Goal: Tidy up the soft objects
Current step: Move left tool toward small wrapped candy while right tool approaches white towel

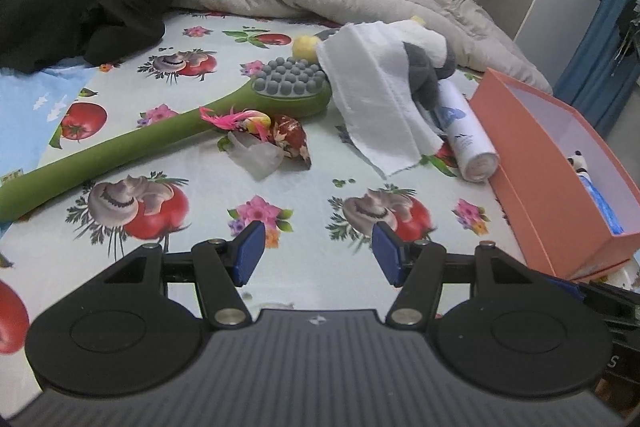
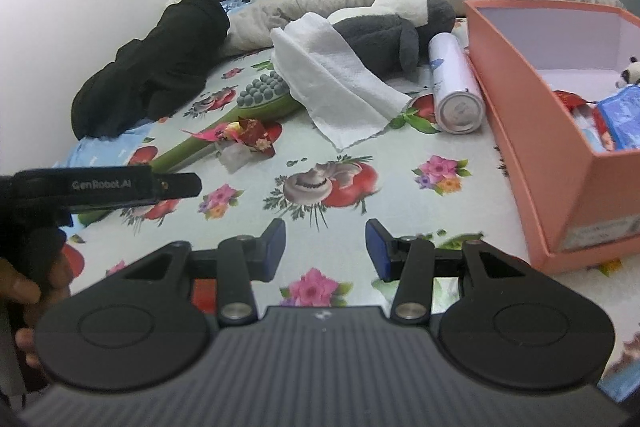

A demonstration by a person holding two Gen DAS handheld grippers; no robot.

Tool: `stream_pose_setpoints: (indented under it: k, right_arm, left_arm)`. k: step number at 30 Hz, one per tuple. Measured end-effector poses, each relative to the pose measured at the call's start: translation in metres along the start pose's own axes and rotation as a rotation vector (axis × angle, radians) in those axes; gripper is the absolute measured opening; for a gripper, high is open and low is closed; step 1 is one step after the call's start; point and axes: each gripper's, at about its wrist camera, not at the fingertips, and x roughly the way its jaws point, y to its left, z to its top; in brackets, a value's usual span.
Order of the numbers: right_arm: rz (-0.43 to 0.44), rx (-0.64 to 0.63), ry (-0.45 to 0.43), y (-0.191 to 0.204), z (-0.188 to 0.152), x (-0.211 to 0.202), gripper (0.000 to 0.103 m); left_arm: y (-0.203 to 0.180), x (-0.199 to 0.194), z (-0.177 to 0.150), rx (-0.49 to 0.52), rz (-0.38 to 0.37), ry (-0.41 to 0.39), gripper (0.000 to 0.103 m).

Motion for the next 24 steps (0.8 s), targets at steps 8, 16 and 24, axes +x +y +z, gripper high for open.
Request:
stream_pose_setpoints:
  k: [8, 16, 24]
  right_arm:
    - [0.039, 0.045, 0.002, -0.005, 0.024, 0.043, 0.047]
    - [0.044, 0.068, 0.002, -0.011, 0.048, 0.091, 0.048]
    - [-0.050, -0.056, -0.042, -0.027, 0.075, 0.119, 0.048]
  left_arm:
    - [0.013, 0.038, 0.016, -0.011, 0.018, 0.027, 0.065]
    - [0.033, 0.077, 0.032, -0.070, 0.032, 0.040, 0.065]
    - [0.036, 0.108, 0.053, -0.115, 0.015, 0.008, 0.065]
